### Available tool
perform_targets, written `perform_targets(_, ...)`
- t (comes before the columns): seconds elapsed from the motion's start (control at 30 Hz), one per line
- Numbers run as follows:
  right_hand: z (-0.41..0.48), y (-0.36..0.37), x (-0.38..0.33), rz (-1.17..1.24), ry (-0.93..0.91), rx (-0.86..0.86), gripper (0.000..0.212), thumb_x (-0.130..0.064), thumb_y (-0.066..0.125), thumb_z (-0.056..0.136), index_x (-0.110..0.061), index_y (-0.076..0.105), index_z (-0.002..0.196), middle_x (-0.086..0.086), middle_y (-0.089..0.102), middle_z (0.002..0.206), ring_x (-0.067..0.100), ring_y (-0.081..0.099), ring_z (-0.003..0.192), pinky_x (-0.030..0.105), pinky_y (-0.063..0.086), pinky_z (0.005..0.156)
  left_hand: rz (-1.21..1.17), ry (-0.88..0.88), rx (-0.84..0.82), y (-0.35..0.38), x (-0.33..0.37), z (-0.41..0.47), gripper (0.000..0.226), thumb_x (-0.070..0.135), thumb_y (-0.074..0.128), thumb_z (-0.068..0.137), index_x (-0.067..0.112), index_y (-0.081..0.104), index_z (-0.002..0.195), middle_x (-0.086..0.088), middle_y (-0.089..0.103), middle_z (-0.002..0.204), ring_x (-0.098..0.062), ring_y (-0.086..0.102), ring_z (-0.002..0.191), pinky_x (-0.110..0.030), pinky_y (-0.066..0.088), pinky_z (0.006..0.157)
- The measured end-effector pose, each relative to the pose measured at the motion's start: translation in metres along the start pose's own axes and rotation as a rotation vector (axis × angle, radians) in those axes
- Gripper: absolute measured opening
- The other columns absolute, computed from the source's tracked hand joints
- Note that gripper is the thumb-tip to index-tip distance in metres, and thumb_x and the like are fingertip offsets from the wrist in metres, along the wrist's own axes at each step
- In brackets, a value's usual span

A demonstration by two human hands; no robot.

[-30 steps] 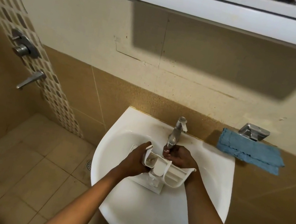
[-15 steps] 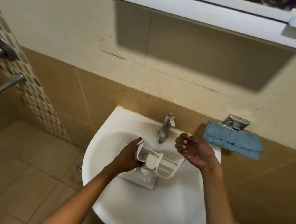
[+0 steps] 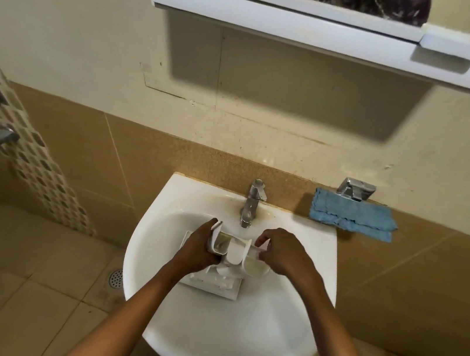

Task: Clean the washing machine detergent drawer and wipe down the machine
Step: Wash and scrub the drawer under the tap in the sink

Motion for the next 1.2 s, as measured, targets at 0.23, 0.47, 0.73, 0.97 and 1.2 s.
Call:
perform_targets(0.23, -0.011, 0.006, 0.009, -0.33, 0.061, 0.305, 0.038, -0.049, 0.063, 0.08, -0.024, 0.063, 0.108, 0.004, 0.041, 0.127, 0.026, 0.035, 0.121, 0.038, 0.029, 0.096, -0.006, 0.003, -0.01, 0.001, -0.002, 0.001, 0.065, 0.005, 0.08, 0.064, -0.002, 0.047, 0.12, -0.017, 0.059, 0.117, -0.03, 0.056, 0.109, -0.03, 0.044, 0.09)
perform_targets(0.47, -0.008, 0.042, 0.025, 0.125, 0.137, 0.216, 0.053, -0.038, 0.074, 0.073, -0.014, 0.047, 0.113, 0.005, 0.056, 0.111, 0.024, 0.055, 0.1, 0.026, 0.038, 0.07, 0.002, 0.025, -0.019, 0.004, -0.006, 0.006, 0.064, 0.005, 0.079, 0.064, -0.001, 0.049, 0.12, -0.014, 0.06, 0.114, -0.029, 0.056, 0.109, -0.032, 0.046, 0.093)
perform_targets(0.73, 0.011, 0.055, 0.032, 0.403, 0.169, -0.051, 0.056, 0.008, 0.054, 0.08, -0.008, 0.041, 0.132, 0.013, 0.043, 0.11, 0.031, 0.056, 0.089, 0.048, 0.055, 0.077, -0.008, -0.016, -0.028, 0.007, -0.009, 0.001, 0.08, 0.014, 0.081, 0.064, 0.005, 0.043, 0.133, -0.013, 0.053, 0.131, -0.027, 0.049, 0.123, -0.042, 0.04, 0.106)
perform_targets(0.97, 0.01, 0.041, 0.036, 0.335, 0.124, 0.016, 0.043, -0.007, 0.062, 0.085, -0.007, 0.049, 0.126, 0.019, 0.061, 0.117, 0.037, 0.065, 0.091, 0.033, 0.052, 0.072, -0.002, -0.02, -0.018, 0.008, -0.012, 0.004, 0.082, 0.022, 0.08, 0.059, 0.008, 0.044, 0.132, -0.01, 0.056, 0.128, -0.025, 0.052, 0.119, -0.042, 0.044, 0.103)
perform_targets(1.2, 0.006, 0.041, 0.032, 0.225, 0.07, 0.11, 0.035, 0.002, 0.044, 0.084, -0.008, 0.05, 0.117, 0.021, 0.064, 0.098, 0.03, 0.065, 0.074, 0.025, 0.048, 0.059, -0.002, -0.011, -0.019, 0.009, -0.012, 0.003, 0.083, 0.026, 0.078, 0.057, 0.007, 0.045, 0.13, -0.011, 0.057, 0.126, -0.025, 0.053, 0.118, -0.043, 0.044, 0.102)
Point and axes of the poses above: each hand's wrist, its own z-axis towards the middle knuckle, its own y-axis out of the palm, x = y × z, the point moved 6 cm from there along z, towards the middle knuckle
